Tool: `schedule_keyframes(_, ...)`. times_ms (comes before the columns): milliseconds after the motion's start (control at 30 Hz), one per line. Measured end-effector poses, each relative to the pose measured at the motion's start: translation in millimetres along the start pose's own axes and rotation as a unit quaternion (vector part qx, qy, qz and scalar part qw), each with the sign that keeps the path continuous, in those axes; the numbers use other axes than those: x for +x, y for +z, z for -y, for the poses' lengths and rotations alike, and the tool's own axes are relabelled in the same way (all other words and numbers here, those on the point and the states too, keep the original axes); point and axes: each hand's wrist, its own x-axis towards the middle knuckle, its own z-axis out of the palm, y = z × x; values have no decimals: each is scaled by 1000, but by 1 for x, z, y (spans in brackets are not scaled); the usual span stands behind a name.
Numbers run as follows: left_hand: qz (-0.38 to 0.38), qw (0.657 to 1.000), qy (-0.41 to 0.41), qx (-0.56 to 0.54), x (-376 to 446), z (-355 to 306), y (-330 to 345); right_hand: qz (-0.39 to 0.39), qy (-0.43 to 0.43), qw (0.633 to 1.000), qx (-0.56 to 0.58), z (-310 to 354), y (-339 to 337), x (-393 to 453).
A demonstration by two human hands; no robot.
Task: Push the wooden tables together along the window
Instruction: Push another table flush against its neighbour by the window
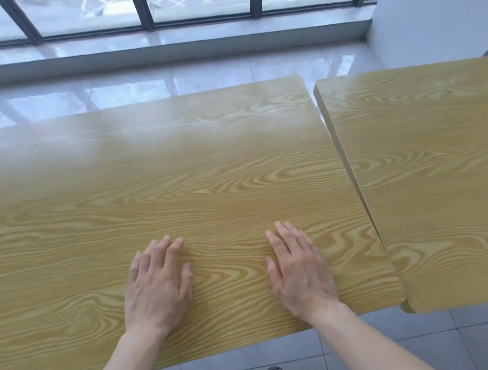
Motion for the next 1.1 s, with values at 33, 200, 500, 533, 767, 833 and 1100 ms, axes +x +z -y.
schedule_keyframes(33, -2, 1000, -5, -1, 7, -4, -8, 3, -3, 1000, 4, -1, -8, 8)
schedule_keyframes(200, -22, 1000, 11, -15, 64, -20, -41, 4, -8, 1000, 3, -11, -46, 63)
schedule_keyframes(500, -36, 997, 39, -48, 228, -37, -74, 2, 9, 1000, -13, -14, -91, 215)
schedule_keyframes(533, -35, 997, 34, -54, 246, -38, -77, 10, 10, 1000, -16, -15, -92, 235)
schedule_keyframes(767, -37, 997, 29, -65, 370, -36, -75, 29, 39, 998, -28, -11, -83, 361)
schedule_keyframes(833, -46, 996, 37, -61, 397, -37, -70, 34, 43, 998, -36, -14, -75, 386)
schedule_keyframes(1100, -29, 999, 27, -37, 440, -53, -27, 46, 35, 997, -46, -45, -42, 443)
